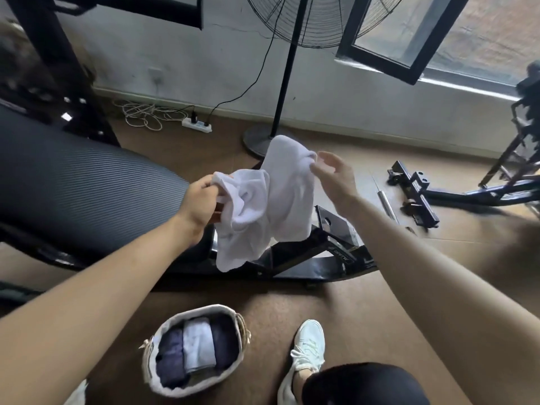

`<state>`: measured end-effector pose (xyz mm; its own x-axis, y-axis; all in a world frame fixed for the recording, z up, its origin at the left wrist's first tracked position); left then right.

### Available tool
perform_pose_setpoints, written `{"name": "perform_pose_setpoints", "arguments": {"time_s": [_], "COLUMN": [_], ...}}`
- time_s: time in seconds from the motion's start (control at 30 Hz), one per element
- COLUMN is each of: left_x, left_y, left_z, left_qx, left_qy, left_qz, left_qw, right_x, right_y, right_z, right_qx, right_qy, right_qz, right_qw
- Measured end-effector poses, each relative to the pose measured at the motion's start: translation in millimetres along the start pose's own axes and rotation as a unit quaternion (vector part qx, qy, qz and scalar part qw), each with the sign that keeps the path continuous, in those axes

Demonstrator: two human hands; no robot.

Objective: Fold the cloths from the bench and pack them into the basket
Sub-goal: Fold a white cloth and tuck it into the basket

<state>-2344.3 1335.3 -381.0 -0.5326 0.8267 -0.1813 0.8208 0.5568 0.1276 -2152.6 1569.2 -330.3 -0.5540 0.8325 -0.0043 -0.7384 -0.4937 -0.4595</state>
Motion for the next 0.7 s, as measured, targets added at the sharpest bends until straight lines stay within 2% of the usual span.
{"name": "perform_pose_setpoints", "arguments": {"time_s": [0.1,0.2,0.33,0.43,0.53,0.63,0.7], "left_x": [-26,-56,-106,-149,-186,-214,-230], "left_y": [-6,-14,-13,-17,-18,-19,-22], "left_z": [-7,-10,-2,-3,0,10,20], "left_qx": [-0.007,-0.003,0.014,0.044,0.057,0.086,0.115], "left_qy": [0.015,0.019,0.005,0.030,0.030,0.030,0.027], "left_qz": [0.011,0.022,0.079,0.055,0.041,0.051,0.055], "left_qw": [1.000,1.000,0.997,0.997,0.997,0.995,0.992], "right_x": [-50,-104,-181,-235,-270,-292,-305], "right_y": [19,57,105,133,146,154,159], "right_z": [25,42,46,47,47,43,38], "right_qx": [-0.114,-0.186,-0.072,0.009,0.071,0.071,0.067], "right_qy": [-0.116,-0.175,-0.139,-0.106,-0.084,-0.093,-0.098], "right_qz": [-0.005,0.046,0.184,0.255,0.224,0.187,0.190], "right_qw": [0.987,0.966,0.970,0.961,0.968,0.975,0.975]}}
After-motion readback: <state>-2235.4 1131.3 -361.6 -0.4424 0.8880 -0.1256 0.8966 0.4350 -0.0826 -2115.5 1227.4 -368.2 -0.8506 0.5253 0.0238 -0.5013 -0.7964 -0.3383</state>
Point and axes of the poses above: each hand's wrist, its own x-axis towards the middle knuckle, its own y-axis out of the palm, z = x × y, the point moved 8 cm from there along x, towards the middle knuckle, and after that the axes turned 9 degrees about z, right-handed, at the moved point
